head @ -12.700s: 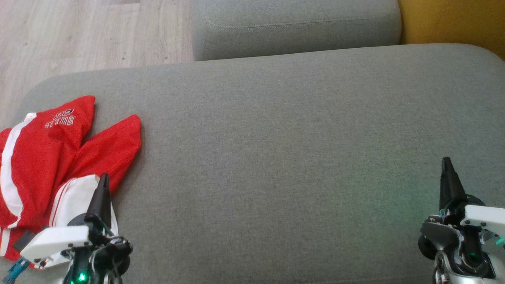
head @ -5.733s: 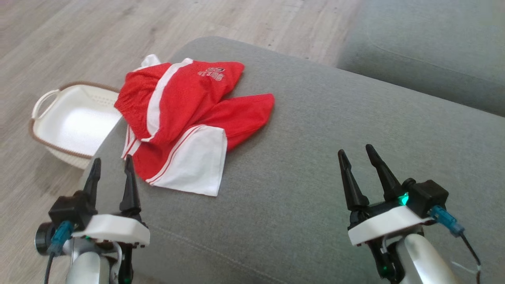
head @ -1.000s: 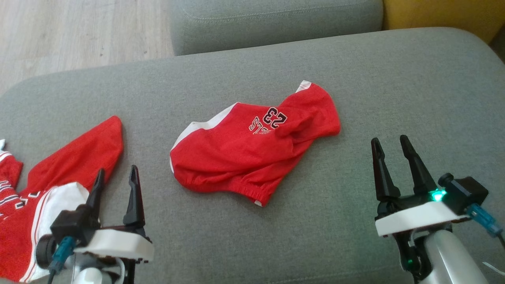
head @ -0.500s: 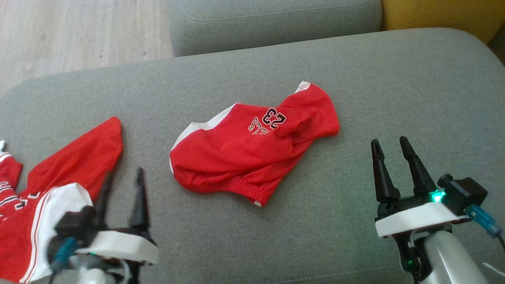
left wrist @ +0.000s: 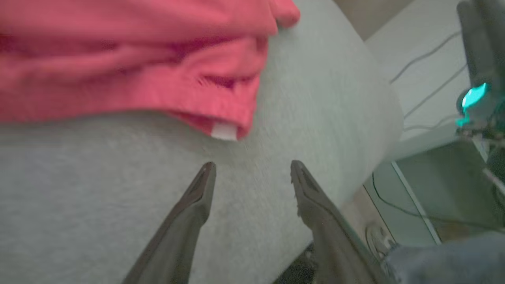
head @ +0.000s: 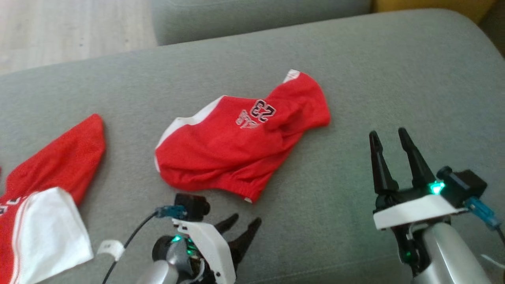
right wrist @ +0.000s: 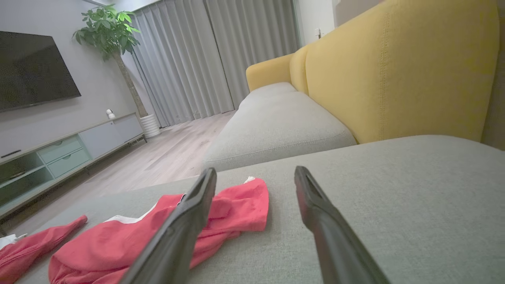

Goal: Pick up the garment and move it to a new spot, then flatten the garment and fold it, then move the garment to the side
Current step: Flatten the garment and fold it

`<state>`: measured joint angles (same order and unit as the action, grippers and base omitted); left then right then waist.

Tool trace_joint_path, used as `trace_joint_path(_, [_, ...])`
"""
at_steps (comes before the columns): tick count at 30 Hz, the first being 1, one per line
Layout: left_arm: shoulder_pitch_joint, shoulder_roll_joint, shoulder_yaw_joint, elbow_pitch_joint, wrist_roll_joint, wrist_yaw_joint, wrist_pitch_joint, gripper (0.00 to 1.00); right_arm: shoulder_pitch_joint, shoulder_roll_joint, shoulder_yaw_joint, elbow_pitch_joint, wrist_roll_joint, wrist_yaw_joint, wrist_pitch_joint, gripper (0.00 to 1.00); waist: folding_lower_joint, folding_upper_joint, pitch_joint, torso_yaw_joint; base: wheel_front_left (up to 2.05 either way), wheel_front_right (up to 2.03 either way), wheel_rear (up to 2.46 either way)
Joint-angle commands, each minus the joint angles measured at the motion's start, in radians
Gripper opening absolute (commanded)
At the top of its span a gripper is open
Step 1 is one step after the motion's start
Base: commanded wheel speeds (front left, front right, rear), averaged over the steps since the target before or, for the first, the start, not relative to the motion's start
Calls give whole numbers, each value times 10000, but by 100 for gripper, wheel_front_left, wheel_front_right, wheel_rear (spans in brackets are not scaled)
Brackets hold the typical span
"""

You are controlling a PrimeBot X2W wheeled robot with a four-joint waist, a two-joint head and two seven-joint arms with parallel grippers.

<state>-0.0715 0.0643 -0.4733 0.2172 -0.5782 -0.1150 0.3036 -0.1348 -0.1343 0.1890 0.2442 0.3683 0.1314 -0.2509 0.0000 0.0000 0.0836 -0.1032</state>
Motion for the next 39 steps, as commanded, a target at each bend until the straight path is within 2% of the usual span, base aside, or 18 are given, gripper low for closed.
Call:
trace_joint_path(1, [-558, 6, 231, -210, -81, -44, 177, 100, -481, 15, 241, -368, -48, -7, -109, 100, 0, 0, 186, -272, 0, 0, 0])
trace_joint_path(6, [-1113, -9, 378, 235, -287, -44, -6, 100, -701, 128, 373, -406, -35, -7, -109, 100, 0, 0, 497, -749, 0, 0, 0])
trace_joint_path(12, [-1754, -56, 285, 1074, -302, -65, -467, 100, -802, 198, 447, -368, -49, -7, -109, 100, 0, 0, 602, -1015, 0, 0, 0])
trace_joint_path(13, [-1824, -63, 262, 1224, -314, -66, -520, 68, -808, 208, 451, -354, -54, -7, -109, 100, 0, 0, 594, -1030, 0, 0, 0])
trace_joint_path(14, [-1887, -68, 224, 1358, -311, -68, -553, 9, -807, 216, 447, -339, -61, -7, -109, 100, 0, 0, 577, -1032, 0, 0, 0])
trace_joint_path(15, [-1944, -73, 214, 1450, -342, -72, -620, 0, -804, 218, 430, -326, -64, -7, -109, 100, 0, 0, 553, -1013, 0, 0, 0])
trace_joint_path(20, [-2038, 46, 146, 1424, -522, -100, -692, 0, -663, 175, 310, -254, -74, -7, -109, 100, 0, 0, 206, -633, 0, 0, 0])
trace_joint_path(26, [-1646, 1298, 60, -24, -872, -134, 267, 0, -438, 22, 212, -157, -12, -7, -109, 100, 0, 0, -228, 227, 0, 0, 0])
trace_joint_path(32, [-765, 2797, 194, -1289, -1042, -121, 1439, 0, -370, -66, 59, -168, 0, -7, -109, 100, 0, 0, -291, 617, 0, 0, 0])
trace_joint_path(33, [-765, 2797, 194, -1289, -1042, -121, 1439, 0, -370, -66, 59, -168, 0, -7, -109, 100, 0, 0, -291, 617, 0, 0, 0])
trace_joint_path(36, [-387, 3487, 215, -1449, -638, 82, 1641, 0, -372, -146, 20, -203, 7, -7, -109, 100, 0, 0, -224, 687, 0, 0, 0])
trace_joint_path(39, [-124, 3763, 238, -1297, -309, 195, 1329, 0, -355, -242, -60, -196, 0, -7, -109, 100, 0, 0, -164, 738, 0, 0, 0])
